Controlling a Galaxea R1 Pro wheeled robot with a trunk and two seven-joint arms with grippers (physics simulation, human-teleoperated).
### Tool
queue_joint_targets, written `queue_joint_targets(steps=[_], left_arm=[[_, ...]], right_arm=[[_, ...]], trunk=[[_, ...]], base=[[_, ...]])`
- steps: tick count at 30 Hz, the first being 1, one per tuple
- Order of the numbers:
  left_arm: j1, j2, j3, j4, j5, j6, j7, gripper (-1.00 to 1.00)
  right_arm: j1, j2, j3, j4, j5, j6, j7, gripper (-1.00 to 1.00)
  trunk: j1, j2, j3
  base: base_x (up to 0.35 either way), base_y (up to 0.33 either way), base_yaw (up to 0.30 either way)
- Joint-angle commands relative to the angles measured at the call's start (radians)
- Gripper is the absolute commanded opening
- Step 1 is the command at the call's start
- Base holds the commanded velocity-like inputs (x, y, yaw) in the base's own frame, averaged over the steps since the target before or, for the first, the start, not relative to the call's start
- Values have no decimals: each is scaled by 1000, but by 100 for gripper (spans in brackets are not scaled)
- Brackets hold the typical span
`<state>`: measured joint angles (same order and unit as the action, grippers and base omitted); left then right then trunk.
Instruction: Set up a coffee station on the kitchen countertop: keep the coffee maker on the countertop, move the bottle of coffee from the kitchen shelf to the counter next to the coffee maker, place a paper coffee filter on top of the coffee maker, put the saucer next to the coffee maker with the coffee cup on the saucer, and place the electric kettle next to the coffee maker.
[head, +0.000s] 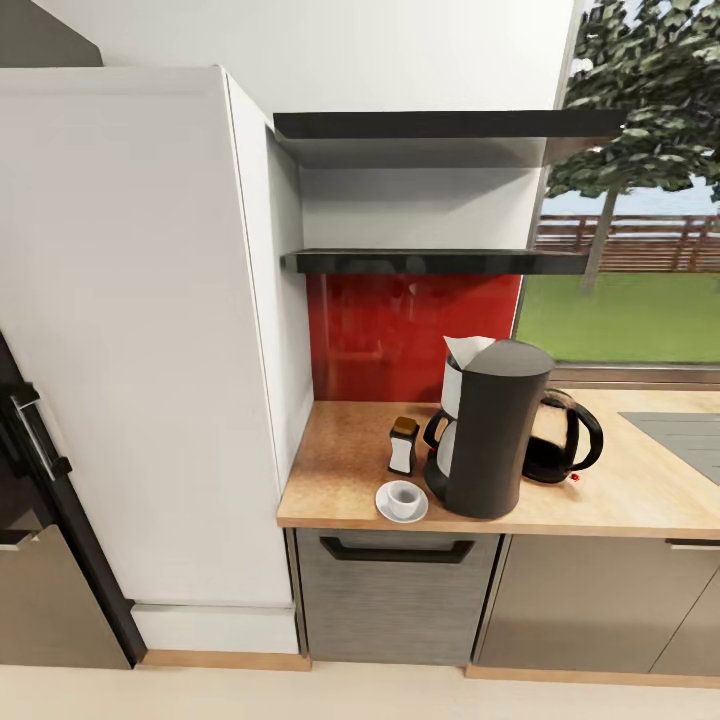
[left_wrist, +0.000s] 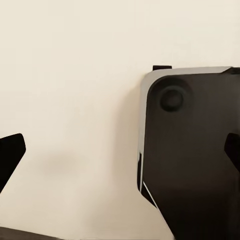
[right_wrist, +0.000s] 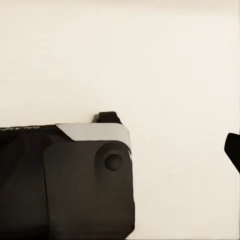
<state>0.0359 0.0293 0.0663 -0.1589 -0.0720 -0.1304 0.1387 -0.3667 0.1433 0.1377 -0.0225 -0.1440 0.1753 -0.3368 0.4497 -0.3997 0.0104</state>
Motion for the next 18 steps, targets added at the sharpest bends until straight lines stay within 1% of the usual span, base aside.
queue_joint_targets(steps=[1,4,6,7,8,10,11,12,13,14,16,18], left_arm=[[4,0,6,0,-7,3,1,100],[9,3,7,7,-7,11,6,100],[10,3,5,32,-7,15,7,100],[10,5,5,56,-7,22,7,100],[10,7,5,73,-7,45,7,100],[9,9,6,84,-7,96,8,100],[9,9,6,85,-8,110,8,100],[9,10,6,87,-9,147,9,100],[9,10,6,89,-10,175,10,100],[9,10,5,89,-10,181,10,100],[9,10,5,90,-11,183,10,100],[9,11,4,92,-10,181,10,100]], right_arm=[[17,0,10,-2,-9,7,-4,100],[54,0,10,-2,-9,8,-3,100],[73,-1,10,-2,-9,9,-1,100],[85,-1,11,-1,-9,10,18,100],[95,-1,11,-1,-7,23,67,100],[102,-1,11,-1,-4,55,136,100],[104,-2,11,-1,-3,62,147,100],[106,-4,11,-2,-3,76,168,100],[108,-11,12,-3,-2,85,182,100],[108,-12,12,-3,-2,88,186,100],[109,-15,12,-3,-2,90,189,100],[109,-24,13,-3,-2,91,191,100]], trunk=[[0,0,0],[0,0,0],[0,0,0],[0,0,0],[0,0,0],[0,0,0],[0,0,0],[0,0,0],[0,0,0],[0,0,0],[0,0,0],[0,0,0]], base=[[0,0,0],[0,0,0],[0,0,0],[0,0,0],[0,0,0],[0,0,0],[0,0,0],[0,0,0],[0,0,0],[0,0,0],[0,0,0],[0,0,0]])
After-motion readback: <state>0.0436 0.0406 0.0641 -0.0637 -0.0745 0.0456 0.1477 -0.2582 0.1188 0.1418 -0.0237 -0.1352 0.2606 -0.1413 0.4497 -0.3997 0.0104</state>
